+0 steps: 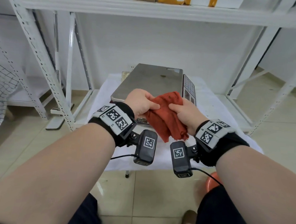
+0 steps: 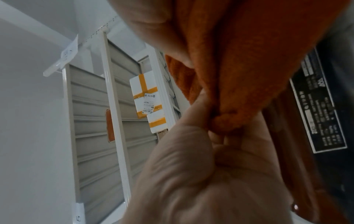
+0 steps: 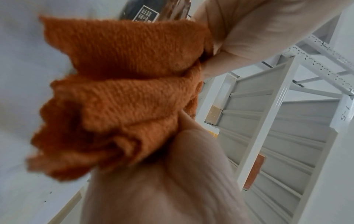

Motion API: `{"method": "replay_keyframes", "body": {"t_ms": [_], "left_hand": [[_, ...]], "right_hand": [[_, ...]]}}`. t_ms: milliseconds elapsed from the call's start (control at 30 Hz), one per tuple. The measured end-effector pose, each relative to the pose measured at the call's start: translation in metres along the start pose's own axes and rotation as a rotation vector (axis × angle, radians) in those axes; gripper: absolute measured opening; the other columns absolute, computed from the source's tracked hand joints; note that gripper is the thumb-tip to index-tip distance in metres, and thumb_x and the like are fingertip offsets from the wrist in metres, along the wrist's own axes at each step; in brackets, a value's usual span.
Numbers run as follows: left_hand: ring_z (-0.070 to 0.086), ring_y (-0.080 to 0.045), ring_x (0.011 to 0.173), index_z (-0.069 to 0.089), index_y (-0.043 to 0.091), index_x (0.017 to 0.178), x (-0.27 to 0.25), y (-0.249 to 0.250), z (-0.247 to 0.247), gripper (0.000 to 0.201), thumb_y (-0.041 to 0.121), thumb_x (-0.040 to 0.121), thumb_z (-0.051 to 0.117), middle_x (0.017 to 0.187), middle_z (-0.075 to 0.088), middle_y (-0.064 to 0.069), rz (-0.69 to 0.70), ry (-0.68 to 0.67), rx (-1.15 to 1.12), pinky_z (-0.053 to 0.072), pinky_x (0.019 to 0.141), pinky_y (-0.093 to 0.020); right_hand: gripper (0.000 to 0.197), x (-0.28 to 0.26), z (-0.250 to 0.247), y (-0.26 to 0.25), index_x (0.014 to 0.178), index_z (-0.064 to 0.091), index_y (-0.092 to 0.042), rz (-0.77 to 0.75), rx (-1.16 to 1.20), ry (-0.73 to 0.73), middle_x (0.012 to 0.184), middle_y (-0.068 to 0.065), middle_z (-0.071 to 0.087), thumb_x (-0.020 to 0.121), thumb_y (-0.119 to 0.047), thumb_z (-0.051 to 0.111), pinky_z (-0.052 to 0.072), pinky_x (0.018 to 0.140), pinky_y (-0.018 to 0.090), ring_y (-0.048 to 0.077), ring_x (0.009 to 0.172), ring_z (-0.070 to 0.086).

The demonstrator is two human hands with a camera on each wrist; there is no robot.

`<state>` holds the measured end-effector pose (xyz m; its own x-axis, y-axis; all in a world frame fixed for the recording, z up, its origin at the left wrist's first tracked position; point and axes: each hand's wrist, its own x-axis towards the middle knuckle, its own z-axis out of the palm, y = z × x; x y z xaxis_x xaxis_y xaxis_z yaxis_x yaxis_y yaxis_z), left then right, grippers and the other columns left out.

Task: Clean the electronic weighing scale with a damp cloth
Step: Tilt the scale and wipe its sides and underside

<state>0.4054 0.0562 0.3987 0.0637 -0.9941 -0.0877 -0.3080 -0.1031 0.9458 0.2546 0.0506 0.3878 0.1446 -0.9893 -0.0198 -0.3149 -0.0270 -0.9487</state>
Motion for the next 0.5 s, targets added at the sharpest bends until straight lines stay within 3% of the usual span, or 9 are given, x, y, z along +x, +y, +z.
{"method": "replay_keyframes", "body": {"t_ms": [67, 133, 200, 267, 333, 400, 500], "left_hand": [[0.062, -0.025, 0.07, 0.064, 0.012, 0.075, 0.002, 0.002, 0.0, 0.012, 0.01, 0.077, 0.075, 0.071, 0.063, -0.007, 0.07, 0.012, 0.008, 0.058, 0.073, -0.041], [0.062, -0.018, 0.073, 0.065, 0.014, 0.084, 0.005, 0.002, -0.005, 0.016, 0.026, 0.078, 0.075, 0.076, 0.064, -0.003, 0.172, 0.067, 0.152, 0.054, 0.068, -0.028], [0.061, -0.014, 0.088, 0.067, 0.02, 0.098, 0.012, -0.002, -0.011, 0.032, 0.041, 0.075, 0.074, 0.092, 0.066, 0.003, 0.249, 0.118, 0.442, 0.049, 0.079, -0.027], [0.054, -0.016, 0.111, 0.062, 0.033, 0.115, 0.018, -0.008, -0.016, 0.048, 0.049, 0.071, 0.074, 0.114, 0.062, 0.008, 0.259, 0.094, 0.8, 0.04, 0.096, -0.036], [0.047, -0.019, 0.122, 0.055, 0.039, 0.124, 0.023, -0.016, -0.018, 0.057, 0.047, 0.071, 0.073, 0.127, 0.055, 0.01, 0.281, 0.042, 1.011, 0.033, 0.101, -0.041], [0.047, -0.021, 0.123, 0.054, 0.037, 0.128, 0.029, -0.021, -0.02, 0.055, 0.041, 0.076, 0.071, 0.13, 0.054, 0.008, 0.343, 0.023, 1.037, 0.038, 0.102, -0.041], [0.05, -0.021, 0.12, 0.056, 0.032, 0.126, 0.031, -0.024, -0.021, 0.047, 0.038, 0.081, 0.068, 0.127, 0.057, 0.005, 0.406, 0.046, 1.034, 0.045, 0.097, -0.039]], "right_hand": [[0.021, 0.007, -0.006, 0.001, 0.092, 0.067, -0.014, 0.019, 0.013, 0.084, 0.105, 0.017, 0.069, 0.077, -0.019, 0.054, 0.049, 0.093, 0.051, 0.033, 0.101, 0.064], [0.031, 0.013, -0.013, 0.002, 0.102, 0.065, -0.013, 0.041, 0.002, 0.18, 0.108, 0.017, 0.067, 0.075, -0.022, 0.053, 0.049, 0.093, 0.051, 0.035, 0.103, 0.063], [0.024, 0.017, -0.021, 0.005, 0.096, 0.066, -0.01, 0.05, -0.039, 0.284, 0.104, 0.022, 0.067, 0.079, -0.019, 0.052, 0.048, 0.092, 0.051, 0.038, 0.101, 0.061], [0.025, 0.019, -0.027, 0.009, 0.098, 0.066, -0.004, 0.086, -0.076, 0.35, 0.103, 0.023, 0.066, 0.084, -0.02, 0.051, 0.047, 0.093, 0.05, 0.039, 0.1, 0.061], [0.032, 0.021, -0.028, 0.016, 0.098, 0.066, -0.005, 0.129, -0.045, 0.37, 0.098, 0.02, 0.068, 0.078, -0.029, 0.057, 0.05, 0.091, 0.048, 0.037, 0.096, 0.063], [0.044, 0.024, -0.026, 0.024, 0.099, 0.066, -0.011, 0.181, -0.019, 0.39, 0.093, 0.013, 0.07, 0.065, -0.038, 0.06, 0.053, 0.088, 0.045, 0.033, 0.091, 0.065], [0.047, 0.031, -0.029, 0.03, 0.106, 0.06, -0.01, 0.204, 0.012, 0.469, 0.097, 0.011, 0.067, 0.064, -0.033, 0.059, 0.052, 0.089, 0.044, 0.031, 0.092, 0.064]]}}
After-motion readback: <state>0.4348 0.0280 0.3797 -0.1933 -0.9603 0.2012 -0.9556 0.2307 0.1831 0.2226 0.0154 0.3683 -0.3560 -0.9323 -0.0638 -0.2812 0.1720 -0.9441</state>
